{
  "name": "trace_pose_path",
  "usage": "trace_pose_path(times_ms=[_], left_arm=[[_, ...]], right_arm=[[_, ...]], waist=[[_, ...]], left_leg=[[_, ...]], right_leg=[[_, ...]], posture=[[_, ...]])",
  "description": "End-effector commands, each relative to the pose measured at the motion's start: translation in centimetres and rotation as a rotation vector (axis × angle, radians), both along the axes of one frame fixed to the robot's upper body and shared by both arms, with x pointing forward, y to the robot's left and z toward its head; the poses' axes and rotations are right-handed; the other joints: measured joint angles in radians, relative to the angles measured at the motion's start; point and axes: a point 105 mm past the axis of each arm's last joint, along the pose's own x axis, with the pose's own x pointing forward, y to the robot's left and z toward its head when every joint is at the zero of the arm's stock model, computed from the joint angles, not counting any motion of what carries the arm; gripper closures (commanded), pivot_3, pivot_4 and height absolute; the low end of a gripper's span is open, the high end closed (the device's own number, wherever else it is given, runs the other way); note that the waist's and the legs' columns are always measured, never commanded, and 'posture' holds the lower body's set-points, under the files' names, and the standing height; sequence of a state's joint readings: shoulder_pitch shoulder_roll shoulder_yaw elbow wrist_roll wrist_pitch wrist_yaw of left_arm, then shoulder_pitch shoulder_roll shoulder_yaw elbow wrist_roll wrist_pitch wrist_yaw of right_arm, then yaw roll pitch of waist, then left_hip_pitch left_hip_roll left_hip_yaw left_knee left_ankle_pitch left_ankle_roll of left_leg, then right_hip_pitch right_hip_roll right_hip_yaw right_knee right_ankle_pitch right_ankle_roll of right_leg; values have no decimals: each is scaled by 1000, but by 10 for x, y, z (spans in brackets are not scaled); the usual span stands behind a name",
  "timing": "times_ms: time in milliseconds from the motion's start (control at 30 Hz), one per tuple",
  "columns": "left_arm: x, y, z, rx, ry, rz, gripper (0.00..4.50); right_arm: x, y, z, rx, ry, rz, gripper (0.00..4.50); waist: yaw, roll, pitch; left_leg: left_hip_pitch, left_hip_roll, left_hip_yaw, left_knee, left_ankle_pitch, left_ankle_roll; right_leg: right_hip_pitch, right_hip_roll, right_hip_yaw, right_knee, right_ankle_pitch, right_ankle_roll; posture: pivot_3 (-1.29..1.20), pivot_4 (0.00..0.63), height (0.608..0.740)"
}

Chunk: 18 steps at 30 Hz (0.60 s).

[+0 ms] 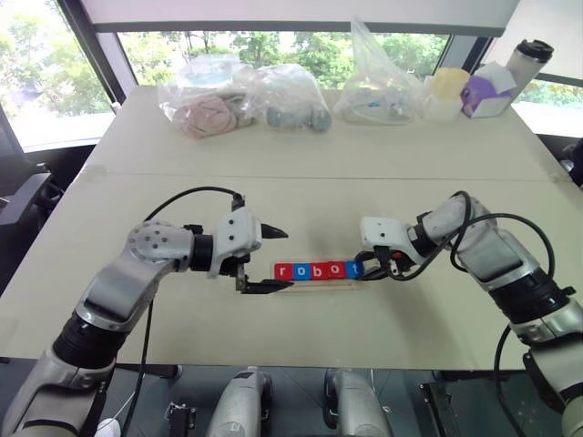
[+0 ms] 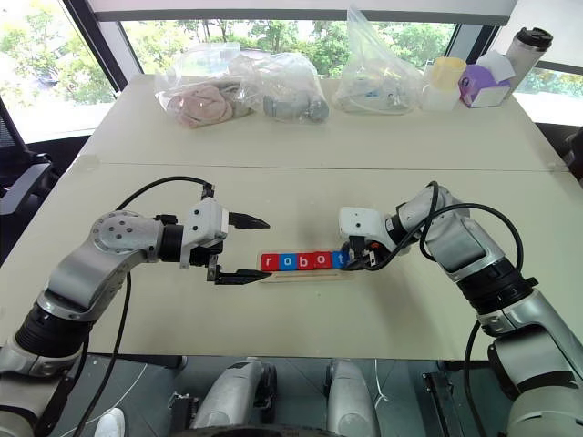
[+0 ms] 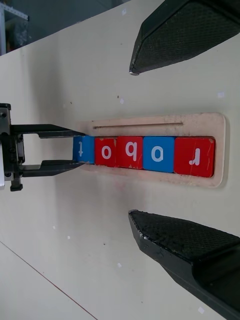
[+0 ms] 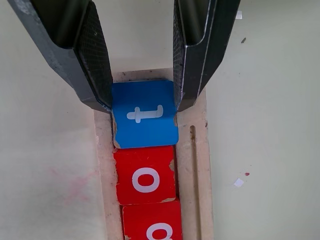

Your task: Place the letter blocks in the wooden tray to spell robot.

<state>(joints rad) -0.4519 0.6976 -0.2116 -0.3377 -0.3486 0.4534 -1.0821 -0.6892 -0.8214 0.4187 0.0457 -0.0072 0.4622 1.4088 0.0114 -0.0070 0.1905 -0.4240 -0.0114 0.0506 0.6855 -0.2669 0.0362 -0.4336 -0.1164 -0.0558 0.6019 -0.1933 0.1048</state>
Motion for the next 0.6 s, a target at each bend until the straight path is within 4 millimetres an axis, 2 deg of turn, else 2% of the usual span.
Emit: trace_pose_path(times_ms=[33,67,133,200,267,300,600], left_arm=[[-4,0,12,-15,-45,-13,0],[-4,0,12,-15,-45,-13,0],[-4,0,12,-15,-46,-13,0],[-3,-1,12,-15,-47,-13,0],[-3,-1,12,-16,-47,-13,0],[-3,-1,12,-16,-47,-13,0],[-3,-2,12,-19,-46,-18,0]], right_arm=[[1,5,8,11,-24,14,3380],[1,5,8,10,-24,14,3380],[2,4,9,9,-25,12,2335],[3,4,10,9,-31,8,1523],[3,3,12,7,-35,9,414],[2,3,14,7,-37,12,42],[-2,4,36,53,-80,-11,42]], waist=[[0,0,0],[0,0,0],[0,0,0],[0,0,0],[0,0,0],[0,0,0],[1,0,0]], left_leg=[[0,0,0,0,0,0],[0,0,0,0,0,0],[0,0,0,0,0,0],[0,0,0,0,0,0],[0,0,0,0,0,0],[0,0,0,0,0,0],[0,0,0,0,0,0]], right_leg=[[0,0,0,0,0,0],[0,0,0,0,0,0],[0,0,0,0,0,0],[0,0,0,0,0,0],[0,0,0,0,0,0],[0,0,0,0,0,0],[0,0,0,0,0,0]], posture=[[0,150,740],[0,150,740],[0,150,740],[0,150,740],[0,150,740],[0,150,740],[0,150,740]])
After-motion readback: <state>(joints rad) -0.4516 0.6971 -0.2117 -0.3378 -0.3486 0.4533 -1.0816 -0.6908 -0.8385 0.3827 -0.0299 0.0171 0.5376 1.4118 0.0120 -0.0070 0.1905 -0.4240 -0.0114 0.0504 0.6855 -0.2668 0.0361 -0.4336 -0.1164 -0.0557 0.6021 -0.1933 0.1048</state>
